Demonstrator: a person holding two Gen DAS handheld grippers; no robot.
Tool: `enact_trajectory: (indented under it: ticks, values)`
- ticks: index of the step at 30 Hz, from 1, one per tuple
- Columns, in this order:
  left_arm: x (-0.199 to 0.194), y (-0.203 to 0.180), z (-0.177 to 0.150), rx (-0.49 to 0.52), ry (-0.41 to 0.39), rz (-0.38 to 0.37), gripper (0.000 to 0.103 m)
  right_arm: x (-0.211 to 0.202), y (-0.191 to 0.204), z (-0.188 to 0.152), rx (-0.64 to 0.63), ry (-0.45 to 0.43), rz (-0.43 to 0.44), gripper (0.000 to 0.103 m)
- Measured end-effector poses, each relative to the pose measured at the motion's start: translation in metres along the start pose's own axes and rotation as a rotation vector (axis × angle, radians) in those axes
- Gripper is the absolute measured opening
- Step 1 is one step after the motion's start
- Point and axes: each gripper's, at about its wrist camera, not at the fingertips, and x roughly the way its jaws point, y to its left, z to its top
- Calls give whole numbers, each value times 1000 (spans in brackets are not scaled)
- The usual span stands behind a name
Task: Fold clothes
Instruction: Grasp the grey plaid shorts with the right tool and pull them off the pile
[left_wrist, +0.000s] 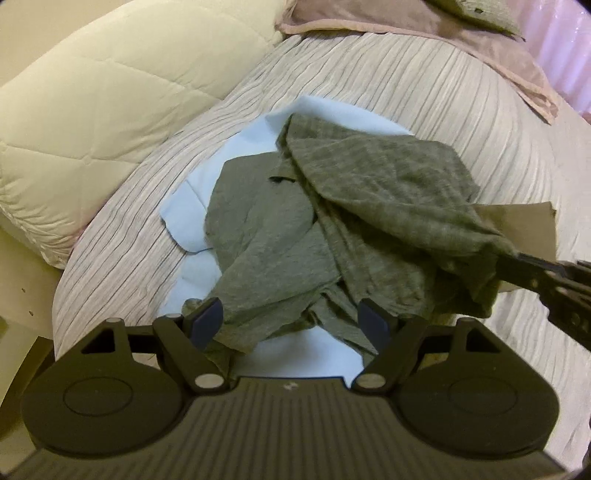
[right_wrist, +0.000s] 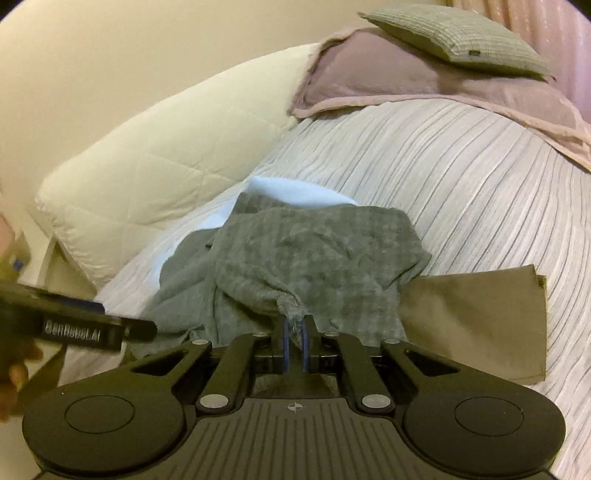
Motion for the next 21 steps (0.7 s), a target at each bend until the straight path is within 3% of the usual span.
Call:
enact_trajectory:
  ticks: [5,7,8,9,11,12,13,16,18,21]
  values:
    - [1,-3,-4,1,5,-12,77,36,23,-16,-154,85,-56,7]
    - [5,-1,-5,2,6,-8,77,46,29,-25,-204,87,-65,26]
    - [7,0,-5,1,7,-5,77,50,31,-29,-227,81,-67,50]
    - [9,2,-4,-1,6,0,77,54,34,-33,-250,75,-68,58]
    - [11,7,-3,-7,4,16,77,62,38,-39,-296,68,-73,54]
    - [11,9,-2,-12,1,20,77,66,39,-39,-310,76,-70,20]
    - [10,11,-1,-17,-2,24,77,69,39,-38,-315,88,-59,5]
    - [0,14,1,-26,-19,29,77,53,34,-30,-275,47,-30,5]
    - [-9,13,2,-26,-32,28,77,25,20,-22,-167,-3,10,5]
    - [-27,7,2,-16,-63,16,76,-40,-20,-5,152,-115,137,5]
